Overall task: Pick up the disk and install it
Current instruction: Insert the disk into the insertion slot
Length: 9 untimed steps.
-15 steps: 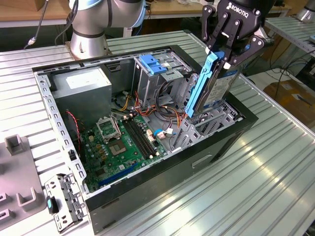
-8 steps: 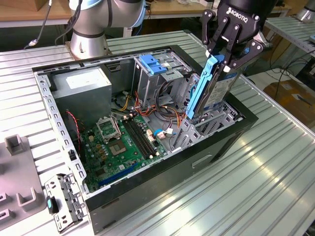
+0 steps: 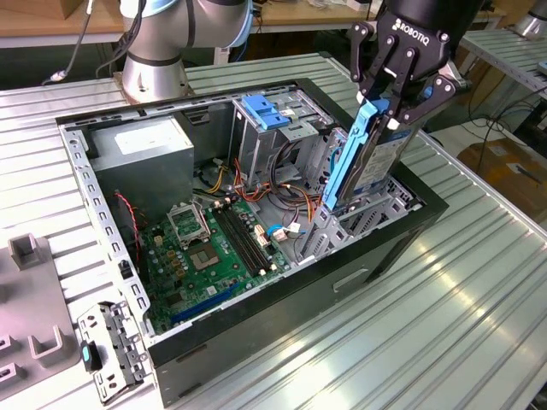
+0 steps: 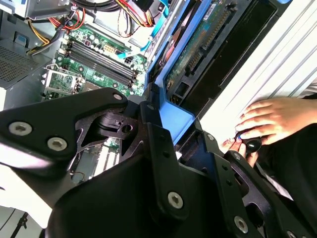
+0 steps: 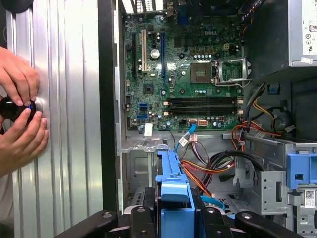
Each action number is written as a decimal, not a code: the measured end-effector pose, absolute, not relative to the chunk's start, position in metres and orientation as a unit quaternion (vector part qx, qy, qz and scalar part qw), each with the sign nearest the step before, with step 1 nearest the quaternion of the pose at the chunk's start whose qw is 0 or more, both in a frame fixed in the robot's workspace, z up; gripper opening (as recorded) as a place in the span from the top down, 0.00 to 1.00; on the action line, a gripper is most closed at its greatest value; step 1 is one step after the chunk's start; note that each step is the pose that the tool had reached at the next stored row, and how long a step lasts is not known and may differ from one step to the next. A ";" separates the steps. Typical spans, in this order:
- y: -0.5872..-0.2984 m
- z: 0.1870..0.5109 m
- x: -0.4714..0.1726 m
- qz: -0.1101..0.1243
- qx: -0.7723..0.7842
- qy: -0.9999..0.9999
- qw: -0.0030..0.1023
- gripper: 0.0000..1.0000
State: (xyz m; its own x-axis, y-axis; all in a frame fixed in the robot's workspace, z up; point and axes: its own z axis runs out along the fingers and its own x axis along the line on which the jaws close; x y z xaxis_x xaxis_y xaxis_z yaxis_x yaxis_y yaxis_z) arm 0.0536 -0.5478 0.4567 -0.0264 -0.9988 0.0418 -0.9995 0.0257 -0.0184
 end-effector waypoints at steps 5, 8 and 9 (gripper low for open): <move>-0.550 0.457 0.054 0.021 0.698 -0.716 0.008 0.63; -0.552 0.457 0.054 0.021 0.698 -0.716 0.008 0.63; -0.552 0.457 0.054 0.021 0.698 -0.716 0.008 0.63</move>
